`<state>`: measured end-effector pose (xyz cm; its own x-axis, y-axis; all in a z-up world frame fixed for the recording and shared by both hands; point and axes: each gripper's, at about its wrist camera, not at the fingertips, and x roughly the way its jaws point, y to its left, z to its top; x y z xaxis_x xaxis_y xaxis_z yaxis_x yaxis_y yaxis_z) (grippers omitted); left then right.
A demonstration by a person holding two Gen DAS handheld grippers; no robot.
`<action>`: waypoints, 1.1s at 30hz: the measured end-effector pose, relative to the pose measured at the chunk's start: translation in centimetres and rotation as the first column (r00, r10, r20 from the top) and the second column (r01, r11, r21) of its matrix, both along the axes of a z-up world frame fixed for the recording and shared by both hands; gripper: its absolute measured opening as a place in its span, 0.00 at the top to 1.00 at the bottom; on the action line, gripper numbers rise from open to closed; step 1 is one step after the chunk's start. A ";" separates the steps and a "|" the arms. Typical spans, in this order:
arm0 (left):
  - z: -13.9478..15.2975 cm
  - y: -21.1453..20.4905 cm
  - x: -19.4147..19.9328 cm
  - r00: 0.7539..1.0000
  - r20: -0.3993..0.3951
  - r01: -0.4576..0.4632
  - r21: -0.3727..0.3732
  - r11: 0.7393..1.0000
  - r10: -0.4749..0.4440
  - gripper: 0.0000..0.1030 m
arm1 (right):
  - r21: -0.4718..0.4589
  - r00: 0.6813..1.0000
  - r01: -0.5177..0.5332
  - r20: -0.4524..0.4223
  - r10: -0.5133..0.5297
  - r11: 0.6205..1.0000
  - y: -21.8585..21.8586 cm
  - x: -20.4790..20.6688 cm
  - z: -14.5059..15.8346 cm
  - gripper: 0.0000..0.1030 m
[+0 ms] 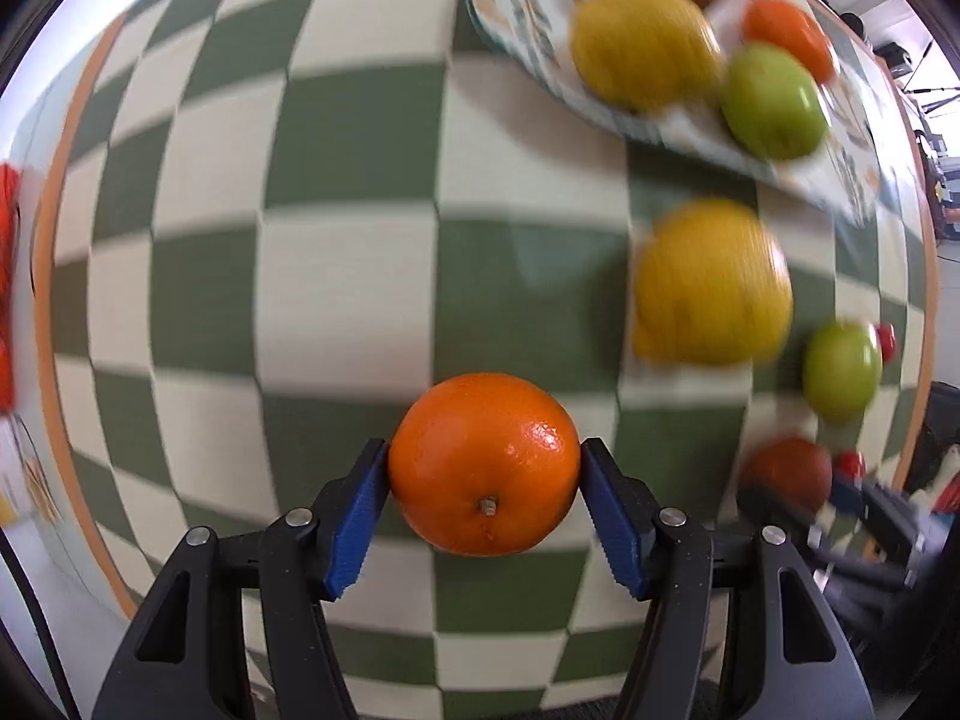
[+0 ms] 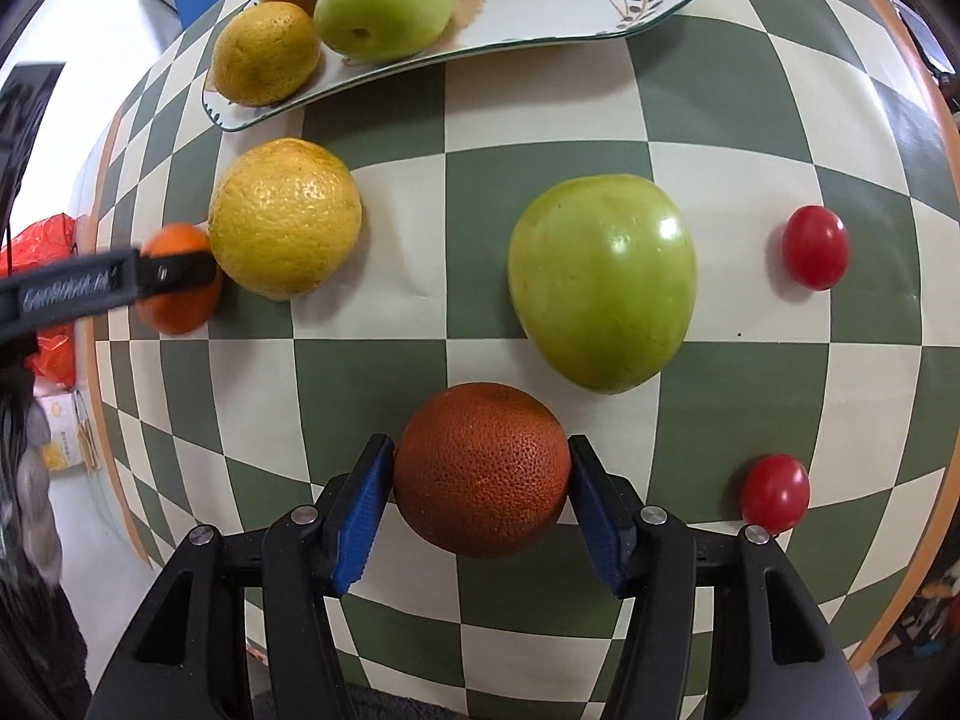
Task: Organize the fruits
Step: 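Grasp the orange with the left tool while the right tool grasps the dark red-brown orange, then carry both fruits onto the plate and open both tools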
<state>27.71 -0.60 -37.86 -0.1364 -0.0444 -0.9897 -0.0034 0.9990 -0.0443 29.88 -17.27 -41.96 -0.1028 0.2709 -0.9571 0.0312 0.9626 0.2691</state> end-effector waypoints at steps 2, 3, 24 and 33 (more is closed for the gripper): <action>-0.6 -0.5 -1.6 1.000 -0.014 -0.005 -0.003 1.000 0.005 0.40 | 0.008 1.000 -0.006 0.000 0.006 1.000 0.0 0.0 -0.1 0.41; -0.9 -0.7 -1.9 1.000 -0.020 -0.007 -0.001 1.000 0.007 0.40 | 0.011 1.000 -0.005 0.003 0.005 1.000 -0.1 -0.1 -0.1 0.41; 7.1 -0.8 0.0 0.988 0.155 -0.007 -0.062 0.998 0.017 0.41 | 0.031 1.000 -0.017 0.023 0.016 0.999 -1.2 -0.8 1.7 0.41; 11.2 0.3 11.9 0.969 0.246 -0.019 -0.041 0.999 0.028 0.40 | 0.110 0.979 0.080 0.179 -0.099 0.991 -4.8 6.6 8.9 0.41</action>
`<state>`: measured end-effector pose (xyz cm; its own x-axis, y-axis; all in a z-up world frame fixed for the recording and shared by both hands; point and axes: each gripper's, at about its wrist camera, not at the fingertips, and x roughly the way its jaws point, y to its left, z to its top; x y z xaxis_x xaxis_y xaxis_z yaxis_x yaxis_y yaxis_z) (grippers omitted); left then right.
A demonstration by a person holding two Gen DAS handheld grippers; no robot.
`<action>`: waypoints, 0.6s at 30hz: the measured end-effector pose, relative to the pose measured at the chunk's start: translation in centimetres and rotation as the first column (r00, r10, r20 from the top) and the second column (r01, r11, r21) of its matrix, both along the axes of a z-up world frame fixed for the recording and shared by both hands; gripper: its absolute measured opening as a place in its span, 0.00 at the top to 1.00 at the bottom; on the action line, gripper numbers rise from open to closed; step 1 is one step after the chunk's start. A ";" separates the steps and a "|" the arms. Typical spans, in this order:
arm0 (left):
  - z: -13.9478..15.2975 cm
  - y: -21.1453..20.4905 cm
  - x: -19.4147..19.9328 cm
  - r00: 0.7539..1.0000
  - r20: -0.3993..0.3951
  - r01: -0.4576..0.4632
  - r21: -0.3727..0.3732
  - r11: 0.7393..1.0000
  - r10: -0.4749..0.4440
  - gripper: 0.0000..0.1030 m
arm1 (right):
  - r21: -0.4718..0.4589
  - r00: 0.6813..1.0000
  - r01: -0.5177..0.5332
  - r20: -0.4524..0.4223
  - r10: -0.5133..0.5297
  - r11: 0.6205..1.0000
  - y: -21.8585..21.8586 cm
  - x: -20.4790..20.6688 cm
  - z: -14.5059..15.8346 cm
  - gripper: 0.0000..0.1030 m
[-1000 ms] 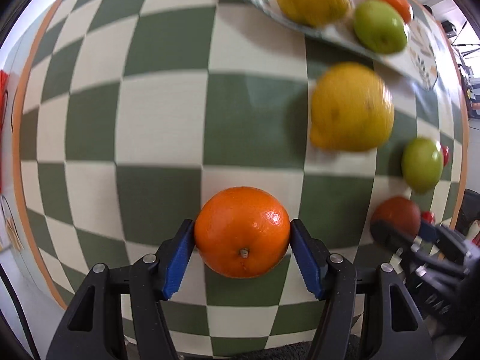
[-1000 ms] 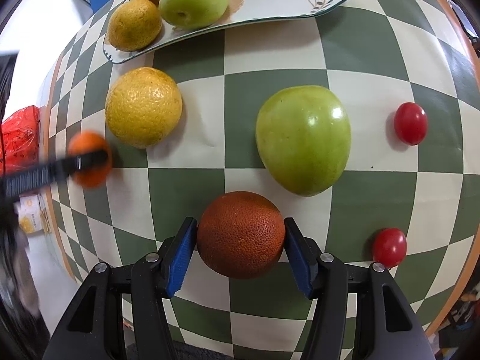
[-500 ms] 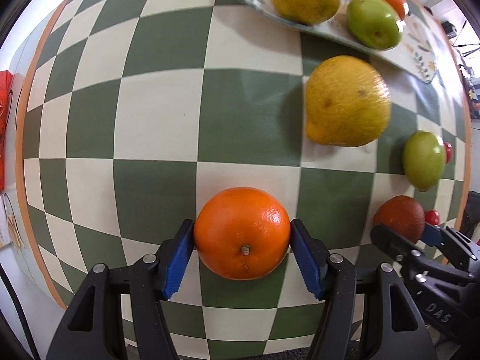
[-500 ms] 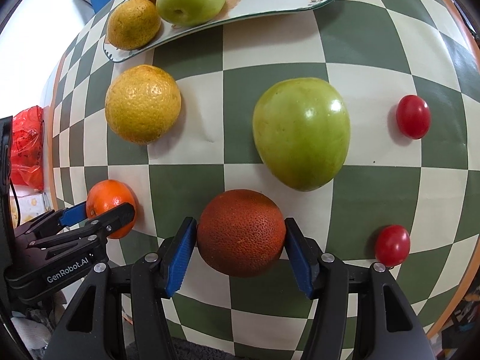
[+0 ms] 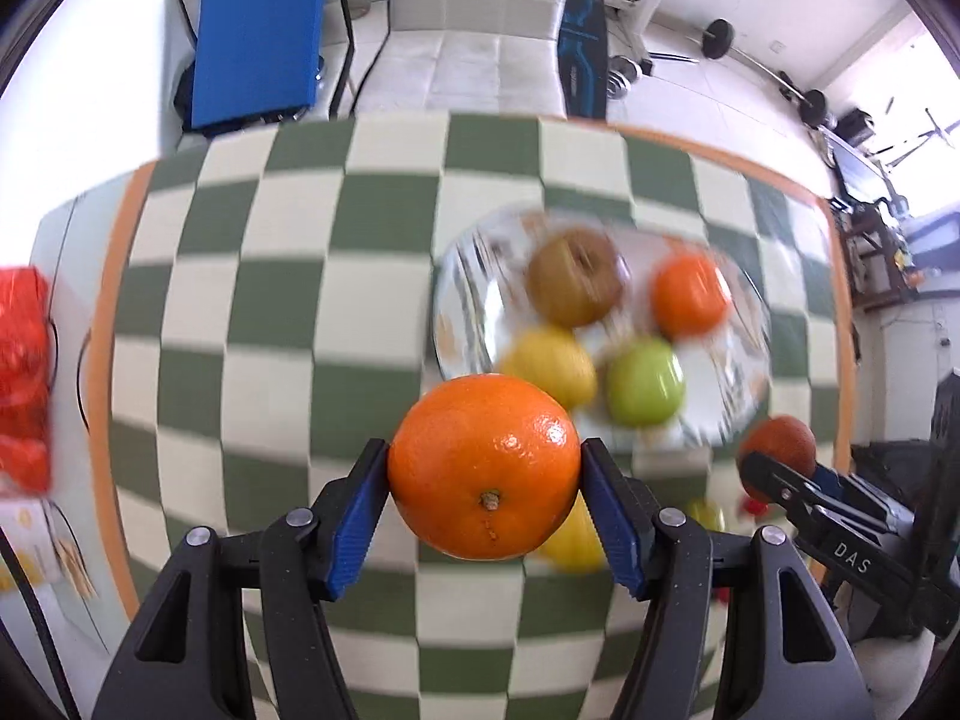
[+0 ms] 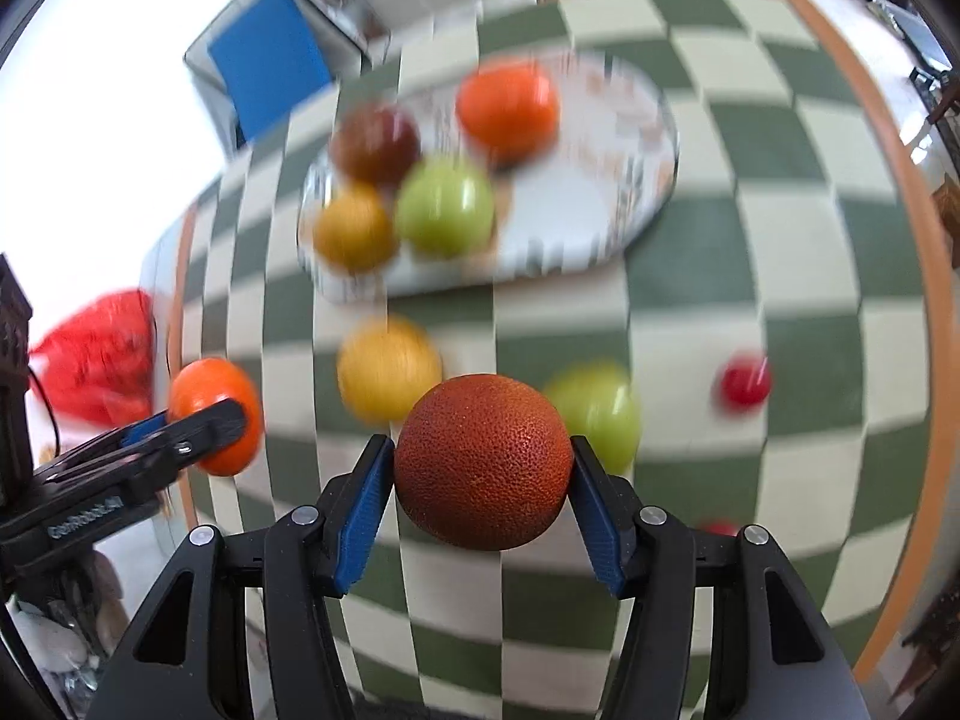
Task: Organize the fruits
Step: 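Carry both fruits onto the plate and open both tools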
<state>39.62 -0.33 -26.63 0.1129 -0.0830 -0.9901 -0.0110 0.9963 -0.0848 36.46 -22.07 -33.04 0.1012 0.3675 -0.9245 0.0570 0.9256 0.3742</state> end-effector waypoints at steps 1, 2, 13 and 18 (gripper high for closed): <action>-0.7 0.2 1.8 1.000 -0.014 -0.003 0.009 1.000 0.003 0.40 | -0.023 1.000 0.010 0.010 -0.010 1.000 -0.3 1.8 -0.1 0.41; -1.4 0.2 2.8 1.000 -0.028 -0.004 0.012 1.000 0.004 0.40 | -0.038 1.000 0.015 0.009 -0.015 0.999 -0.6 3.2 -0.4 0.41; -8.4 0.0 8.4 0.975 -0.220 -0.030 0.003 1.000 0.030 0.40 | -0.114 0.997 0.032 -0.066 -0.039 0.993 -1.4 11.2 -4.6 0.41; -7.7 0.3 8.1 0.982 -0.184 -0.050 0.004 0.999 0.050 0.21 | -0.096 0.993 0.026 -0.110 -0.037 0.995 -1.5 11.3 -5.6 0.39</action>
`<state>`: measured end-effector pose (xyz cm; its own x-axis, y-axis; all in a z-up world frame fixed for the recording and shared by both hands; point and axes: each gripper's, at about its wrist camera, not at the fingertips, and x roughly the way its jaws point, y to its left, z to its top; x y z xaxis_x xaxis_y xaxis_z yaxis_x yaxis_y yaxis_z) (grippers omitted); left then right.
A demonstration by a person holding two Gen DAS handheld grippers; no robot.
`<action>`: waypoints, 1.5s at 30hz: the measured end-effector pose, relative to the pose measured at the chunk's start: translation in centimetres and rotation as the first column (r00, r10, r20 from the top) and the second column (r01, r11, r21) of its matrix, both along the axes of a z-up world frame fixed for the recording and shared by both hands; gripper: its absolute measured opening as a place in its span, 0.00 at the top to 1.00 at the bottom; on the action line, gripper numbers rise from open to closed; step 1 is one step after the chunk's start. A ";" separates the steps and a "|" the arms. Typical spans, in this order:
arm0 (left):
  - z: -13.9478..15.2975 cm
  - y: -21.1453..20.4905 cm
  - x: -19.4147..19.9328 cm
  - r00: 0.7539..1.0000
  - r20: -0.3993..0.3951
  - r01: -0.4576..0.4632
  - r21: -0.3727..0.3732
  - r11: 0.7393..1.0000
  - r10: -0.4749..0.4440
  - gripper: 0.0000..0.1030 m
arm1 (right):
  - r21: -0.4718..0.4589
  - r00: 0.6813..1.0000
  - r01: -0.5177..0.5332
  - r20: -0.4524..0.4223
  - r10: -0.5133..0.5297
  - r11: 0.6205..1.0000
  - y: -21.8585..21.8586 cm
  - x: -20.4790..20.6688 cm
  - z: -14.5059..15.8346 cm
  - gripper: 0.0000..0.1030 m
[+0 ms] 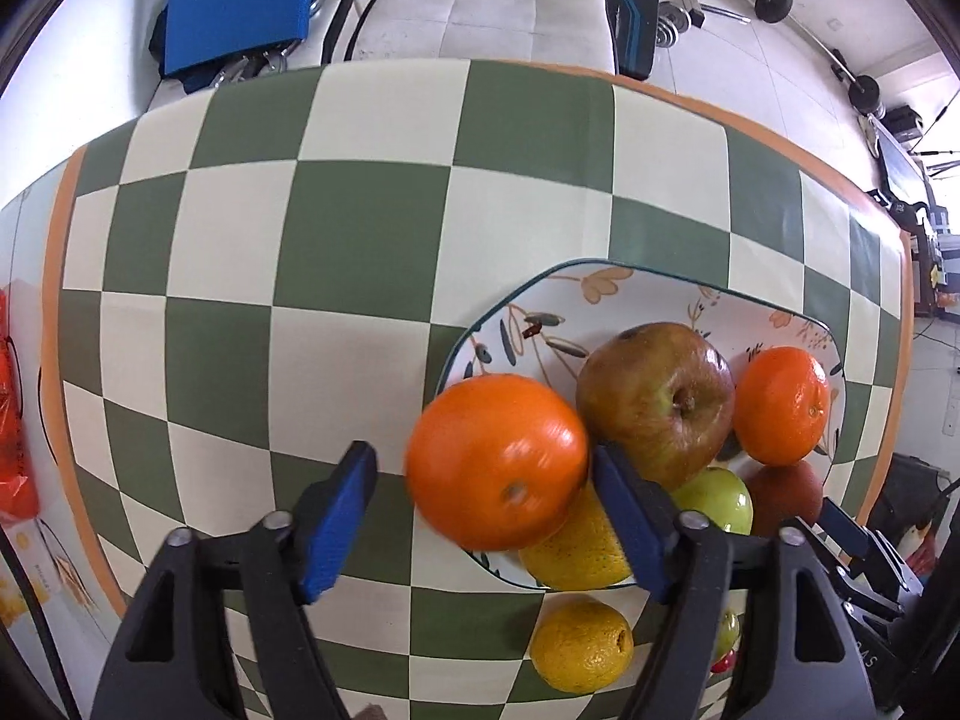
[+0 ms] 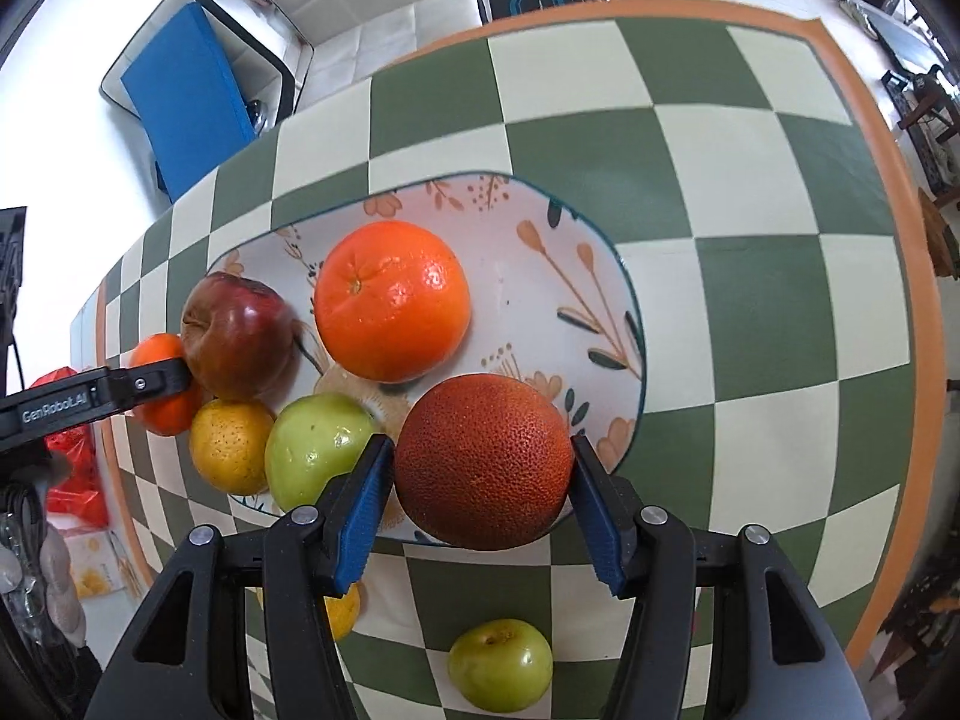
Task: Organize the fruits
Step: 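Carry both fruits onto the plate and open both tools, then lift both open tools away from the plate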
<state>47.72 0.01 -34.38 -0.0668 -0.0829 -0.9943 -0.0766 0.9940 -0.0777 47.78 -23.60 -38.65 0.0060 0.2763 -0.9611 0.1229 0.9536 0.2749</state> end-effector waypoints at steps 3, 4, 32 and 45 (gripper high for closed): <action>0.5 0.3 -0.2 1.000 0.018 -0.011 -0.004 1.000 0.011 0.17 | 0.003 1.000 0.006 0.010 -0.006 1.000 0.0 -0.2 0.1 0.24; 0.8 0.5 -0.3 0.999 0.029 -0.019 0.002 1.000 0.019 0.17 | 0.002 1.000 0.008 0.012 -0.008 1.000 0.0 -0.2 0.3 0.24; 13.7 -2.1 -13.7 0.914 0.398 0.039 0.096 0.995 -0.074 0.17 | -0.223 0.959 -0.013 0.272 0.075 0.975 1.6 -8.2 11.9 0.08; 20.2 -2.8 -19.2 0.847 0.521 0.066 0.097 0.993 -0.108 0.17 | -0.208 0.915 0.019 0.397 0.067 0.978 1.1 -14.8 19.3 0.08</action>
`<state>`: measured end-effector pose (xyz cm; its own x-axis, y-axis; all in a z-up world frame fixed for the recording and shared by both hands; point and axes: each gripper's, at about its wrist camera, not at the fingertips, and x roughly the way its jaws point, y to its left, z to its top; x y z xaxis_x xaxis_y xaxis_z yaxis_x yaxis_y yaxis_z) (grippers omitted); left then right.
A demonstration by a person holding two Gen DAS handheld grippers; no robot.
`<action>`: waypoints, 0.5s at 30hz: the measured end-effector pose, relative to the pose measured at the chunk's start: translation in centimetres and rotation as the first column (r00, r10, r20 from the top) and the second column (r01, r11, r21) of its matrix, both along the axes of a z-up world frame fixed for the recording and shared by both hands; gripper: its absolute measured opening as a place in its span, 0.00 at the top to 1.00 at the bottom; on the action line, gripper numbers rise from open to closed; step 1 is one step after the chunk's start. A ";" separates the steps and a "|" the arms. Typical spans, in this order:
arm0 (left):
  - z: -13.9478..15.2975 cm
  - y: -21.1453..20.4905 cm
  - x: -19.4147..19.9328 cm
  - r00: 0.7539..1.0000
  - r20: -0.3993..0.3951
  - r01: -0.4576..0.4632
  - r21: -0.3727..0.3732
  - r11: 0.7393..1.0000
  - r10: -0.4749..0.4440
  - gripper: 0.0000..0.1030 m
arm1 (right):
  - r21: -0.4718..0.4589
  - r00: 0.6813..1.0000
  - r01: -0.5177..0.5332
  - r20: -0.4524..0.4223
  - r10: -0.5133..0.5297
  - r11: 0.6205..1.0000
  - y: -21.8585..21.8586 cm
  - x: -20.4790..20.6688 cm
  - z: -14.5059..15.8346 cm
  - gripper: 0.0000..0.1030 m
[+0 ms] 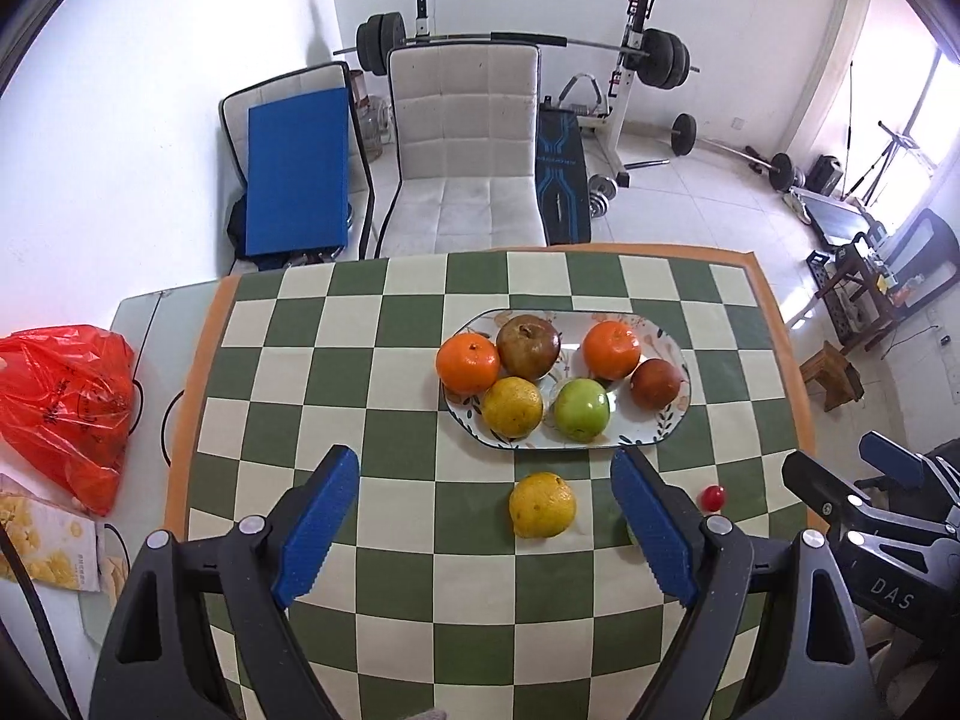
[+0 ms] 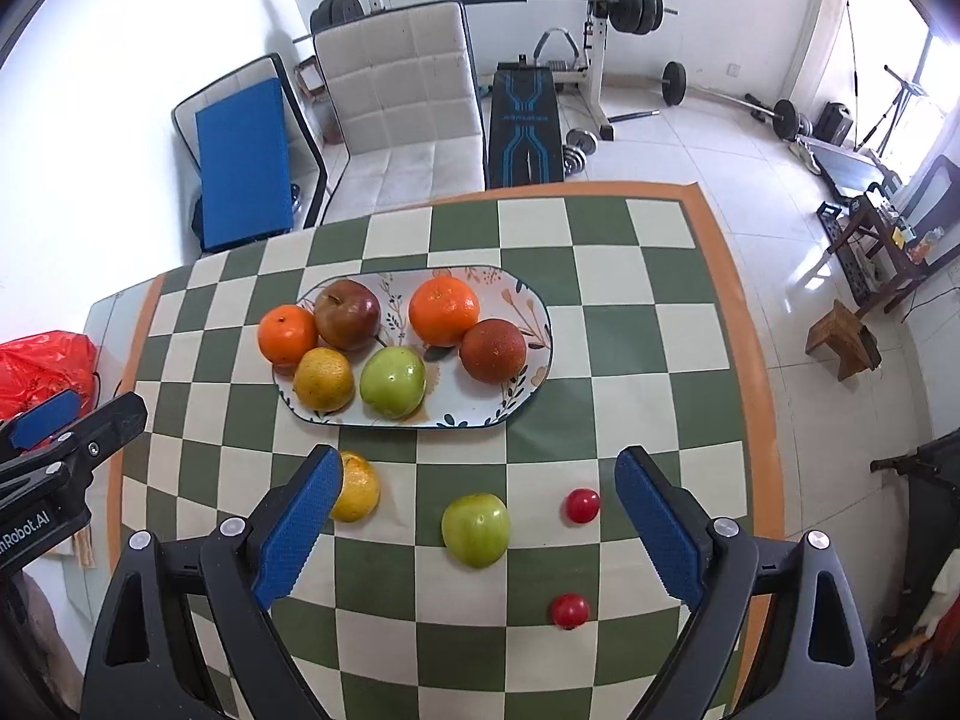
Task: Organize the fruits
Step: 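Lift both open tools away from the plate, then grasp the yellow citrus with the left tool while the right tool grasps the green apple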
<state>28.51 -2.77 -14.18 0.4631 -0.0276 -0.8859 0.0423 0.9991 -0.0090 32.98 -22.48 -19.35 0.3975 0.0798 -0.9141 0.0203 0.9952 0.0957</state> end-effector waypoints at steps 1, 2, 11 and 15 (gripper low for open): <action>0.4 0.0 -0.3 1.000 0.009 -0.002 -0.004 1.000 0.002 0.17 | -0.002 1.000 0.001 0.013 -0.001 1.000 0.0 -0.5 0.7 0.08; 0.8 0.0 -0.6 1.000 0.021 -0.001 -0.008 1.000 0.001 0.17 | -0.003 1.000 0.002 0.021 -0.002 1.000 -0.1 -0.9 1.3 0.08; 2.5 -0.3 -2.5 0.998 0.066 0.004 -0.010 1.000 -0.004 0.17 | -0.012 0.996 -0.007 0.093 0.008 1.000 0.2 -3.8 5.5 0.08; 1.7 -0.3 -2.4 0.999 0.043 -0.002 -0.011 1.000 0.002 0.17 | -0.009 0.995 -0.004 0.096 0.005 1.000 0.2 -4.2 5.8 0.08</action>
<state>26.06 -3.03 -12.44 0.5008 -0.0361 -0.8648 0.0406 0.9990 -0.0182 28.77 -22.25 -13.58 0.4828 0.0735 -0.8726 0.0071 0.9961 0.0879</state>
